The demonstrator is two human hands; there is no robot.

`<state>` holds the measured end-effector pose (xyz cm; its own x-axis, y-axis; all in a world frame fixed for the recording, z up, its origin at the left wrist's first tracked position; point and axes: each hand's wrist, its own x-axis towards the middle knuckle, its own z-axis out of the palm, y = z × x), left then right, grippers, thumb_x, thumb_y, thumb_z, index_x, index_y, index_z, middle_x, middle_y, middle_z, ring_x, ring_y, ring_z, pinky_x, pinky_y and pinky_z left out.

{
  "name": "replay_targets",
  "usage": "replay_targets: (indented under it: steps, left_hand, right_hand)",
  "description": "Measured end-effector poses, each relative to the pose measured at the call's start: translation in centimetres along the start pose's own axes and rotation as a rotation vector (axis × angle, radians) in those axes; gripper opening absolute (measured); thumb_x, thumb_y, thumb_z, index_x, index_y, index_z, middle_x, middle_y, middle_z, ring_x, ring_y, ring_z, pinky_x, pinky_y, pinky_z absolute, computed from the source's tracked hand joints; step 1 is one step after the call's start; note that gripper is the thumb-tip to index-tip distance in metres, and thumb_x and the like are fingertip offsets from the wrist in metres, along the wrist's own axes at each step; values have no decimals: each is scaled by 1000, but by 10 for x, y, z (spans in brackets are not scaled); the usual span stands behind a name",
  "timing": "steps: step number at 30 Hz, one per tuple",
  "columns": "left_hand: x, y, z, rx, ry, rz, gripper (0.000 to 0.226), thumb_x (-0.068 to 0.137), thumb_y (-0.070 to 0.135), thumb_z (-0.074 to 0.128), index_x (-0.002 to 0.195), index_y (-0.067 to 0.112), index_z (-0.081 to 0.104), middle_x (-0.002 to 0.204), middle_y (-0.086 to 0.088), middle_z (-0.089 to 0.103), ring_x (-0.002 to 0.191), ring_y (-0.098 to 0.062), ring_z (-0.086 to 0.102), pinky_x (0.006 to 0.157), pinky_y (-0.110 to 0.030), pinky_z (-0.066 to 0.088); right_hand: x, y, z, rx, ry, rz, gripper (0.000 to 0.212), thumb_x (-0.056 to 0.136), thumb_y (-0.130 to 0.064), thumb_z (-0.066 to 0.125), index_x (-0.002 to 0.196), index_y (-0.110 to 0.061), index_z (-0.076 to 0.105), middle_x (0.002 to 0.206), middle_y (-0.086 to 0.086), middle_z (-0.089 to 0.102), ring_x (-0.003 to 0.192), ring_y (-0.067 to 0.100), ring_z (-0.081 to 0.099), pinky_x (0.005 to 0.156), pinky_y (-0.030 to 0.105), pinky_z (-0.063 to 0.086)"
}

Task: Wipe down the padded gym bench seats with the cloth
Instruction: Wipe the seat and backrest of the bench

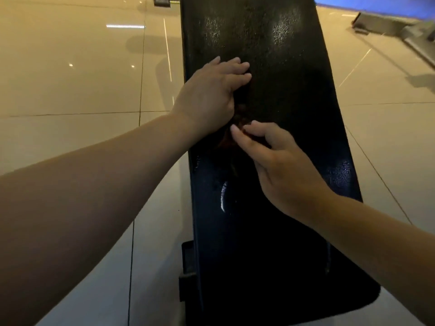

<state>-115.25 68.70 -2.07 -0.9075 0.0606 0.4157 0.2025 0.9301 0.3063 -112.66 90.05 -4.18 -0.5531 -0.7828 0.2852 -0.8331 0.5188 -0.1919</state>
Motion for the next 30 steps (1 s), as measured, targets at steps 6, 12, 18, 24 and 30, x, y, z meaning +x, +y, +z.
replay_targets:
  steps: [6, 12, 18, 24, 30]
  left_hand:
    - [-36, -1, 2, -66, -15, 38, 50, 102, 11, 40, 151, 18, 39, 162, 1, 29, 152, -15, 16, 124, -33, 3]
    - [-51, -9, -2, -153, 10, 42, 46, 104, 18, 40, 149, 17, 43, 159, 2, 36, 150, -13, 21, 122, -29, 3]
    - [-53, -11, -5, -110, -31, 63, 51, 100, 11, 44, 151, 15, 38, 161, -1, 31, 151, -15, 18, 125, -34, 5]
    - [-66, -6, -9, -169, -52, 16, 50, 102, 7, 41, 151, 13, 37, 162, -3, 29, 152, -18, 15, 125, -36, 2]
    - [-84, 3, -5, -155, -65, -21, 52, 104, 15, 42, 154, 15, 31, 164, -2, 22, 153, -16, 8, 125, -37, 0]
  right_hand:
    - [-4, 9, -7, 8, -28, 114, 63, 94, -20, 50, 155, -17, 36, 150, 9, 31, 138, 28, 34, 113, 51, 42]
    - [24, -20, 4, 92, 83, 309, 51, 102, -15, 53, 152, -21, 42, 141, -6, 37, 127, -3, 34, 110, 18, 36]
    - [-12, -64, 27, 103, 65, 232, 58, 98, -4, 53, 153, -16, 40, 156, 9, 35, 146, 18, 32, 121, 35, 31]
    - [-42, -20, -6, -99, -190, -145, 77, 90, -5, 64, 156, -25, 28, 156, 1, 30, 145, 24, 30, 114, 52, 39]
    - [-6, -37, 15, -52, 55, 107, 64, 88, -5, 70, 148, -14, 49, 145, 11, 48, 134, 33, 41, 109, 56, 41]
